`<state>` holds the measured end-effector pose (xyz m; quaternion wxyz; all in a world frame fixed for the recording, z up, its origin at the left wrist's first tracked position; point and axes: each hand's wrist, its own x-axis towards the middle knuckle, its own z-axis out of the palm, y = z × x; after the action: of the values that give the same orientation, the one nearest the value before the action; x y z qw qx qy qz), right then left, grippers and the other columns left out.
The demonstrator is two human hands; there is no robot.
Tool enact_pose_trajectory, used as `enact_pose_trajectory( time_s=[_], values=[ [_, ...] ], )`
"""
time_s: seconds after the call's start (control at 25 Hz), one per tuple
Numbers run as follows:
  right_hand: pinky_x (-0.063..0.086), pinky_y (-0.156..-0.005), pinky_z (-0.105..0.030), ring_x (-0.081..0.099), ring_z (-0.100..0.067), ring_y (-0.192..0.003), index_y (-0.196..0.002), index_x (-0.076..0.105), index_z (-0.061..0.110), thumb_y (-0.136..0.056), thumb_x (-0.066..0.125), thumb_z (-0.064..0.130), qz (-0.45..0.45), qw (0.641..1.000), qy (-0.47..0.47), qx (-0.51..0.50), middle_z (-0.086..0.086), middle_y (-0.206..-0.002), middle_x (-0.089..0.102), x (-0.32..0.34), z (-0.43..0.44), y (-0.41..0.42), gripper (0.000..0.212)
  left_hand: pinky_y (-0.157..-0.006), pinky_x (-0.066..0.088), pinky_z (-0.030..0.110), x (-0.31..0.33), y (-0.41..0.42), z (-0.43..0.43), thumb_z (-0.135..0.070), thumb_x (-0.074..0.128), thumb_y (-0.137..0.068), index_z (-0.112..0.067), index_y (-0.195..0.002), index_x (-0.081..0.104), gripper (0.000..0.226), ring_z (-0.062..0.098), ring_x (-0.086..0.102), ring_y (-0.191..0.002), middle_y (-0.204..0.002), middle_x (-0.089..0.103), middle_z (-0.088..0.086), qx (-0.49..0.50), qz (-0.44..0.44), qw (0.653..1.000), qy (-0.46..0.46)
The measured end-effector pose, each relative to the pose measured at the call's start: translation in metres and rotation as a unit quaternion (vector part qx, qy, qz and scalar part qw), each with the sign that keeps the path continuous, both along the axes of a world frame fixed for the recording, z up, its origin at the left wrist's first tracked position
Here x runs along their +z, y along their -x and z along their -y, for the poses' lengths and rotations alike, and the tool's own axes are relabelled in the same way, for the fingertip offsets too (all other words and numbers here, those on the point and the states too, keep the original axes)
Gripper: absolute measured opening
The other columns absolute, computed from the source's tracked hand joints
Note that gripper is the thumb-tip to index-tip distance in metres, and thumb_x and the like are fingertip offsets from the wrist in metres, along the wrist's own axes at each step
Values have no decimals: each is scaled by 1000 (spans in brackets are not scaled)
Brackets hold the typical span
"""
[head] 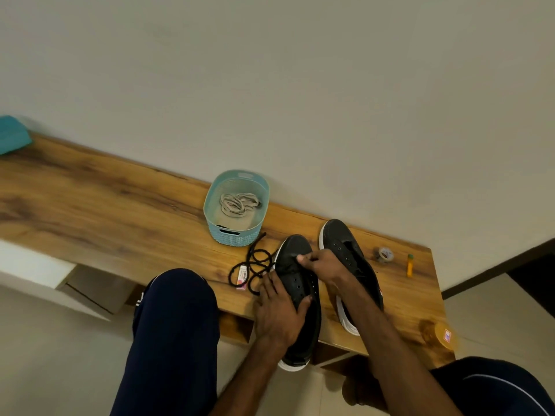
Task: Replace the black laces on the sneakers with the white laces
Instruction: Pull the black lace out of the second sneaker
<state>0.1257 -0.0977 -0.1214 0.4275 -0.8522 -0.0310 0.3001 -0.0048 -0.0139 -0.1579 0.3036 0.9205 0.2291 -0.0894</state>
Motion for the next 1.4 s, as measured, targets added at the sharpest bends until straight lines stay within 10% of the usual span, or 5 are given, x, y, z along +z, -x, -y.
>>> enact_pose_trajectory(
  time_s=[0.28,0.4,0.48,0.76,1.4],
  values=[
    [46,-66,-28,56,-11,-69,-84,63,16,-101,52,20,-48,919,-336,-199,2,-74,63,66,29,-14,21,-116,27,47,-3,-3,6,-67,28,-95,-3,-155,-5,94,33,9,-151,-164,-1,18,9,-32,999,-35],
    [48,-73,-35,57,-19,-75,-84,68,11,-95,61,17,47,997,-5,-58,-4,-77,63,67,55,-33,14,-117,25,47,-3,-4,7,-66,29,-96,-4,-155,-6,93,32,8,-151,-164,-3,17,5,-31,999,-38],
    [52,-83,-40,61,-27,-94,-96,69,7,-87,64,12,199,925,311,86,-10,-100,64,54,58,-35,12,-118,22,48,-2,-4,7,-64,29,-96,-4,-155,-8,92,31,6,-151,-164,-5,16,0,-27,999,-37],
    [46,-94,-45,44,-24,-122,-116,69,21,-95,57,17,333,835,311,308,-4,-124,51,6,-4,-1,24,-118,20,52,-8,-4,7,-62,29,-97,-4,-155,-10,91,32,5,-151,-164,-6,17,-8,-32,999,-40],
    [43,-82,-34,55,-20,-99,-107,63,12,-103,49,15,266,953,-52,-139,-7,-109,59,55,38,-35,16,-119,18,55,-7,-5,8,-63,26,-97,-5,-155,-10,89,32,2,-152,-164,-6,16,-1,-25,999,-39]
  ],
)
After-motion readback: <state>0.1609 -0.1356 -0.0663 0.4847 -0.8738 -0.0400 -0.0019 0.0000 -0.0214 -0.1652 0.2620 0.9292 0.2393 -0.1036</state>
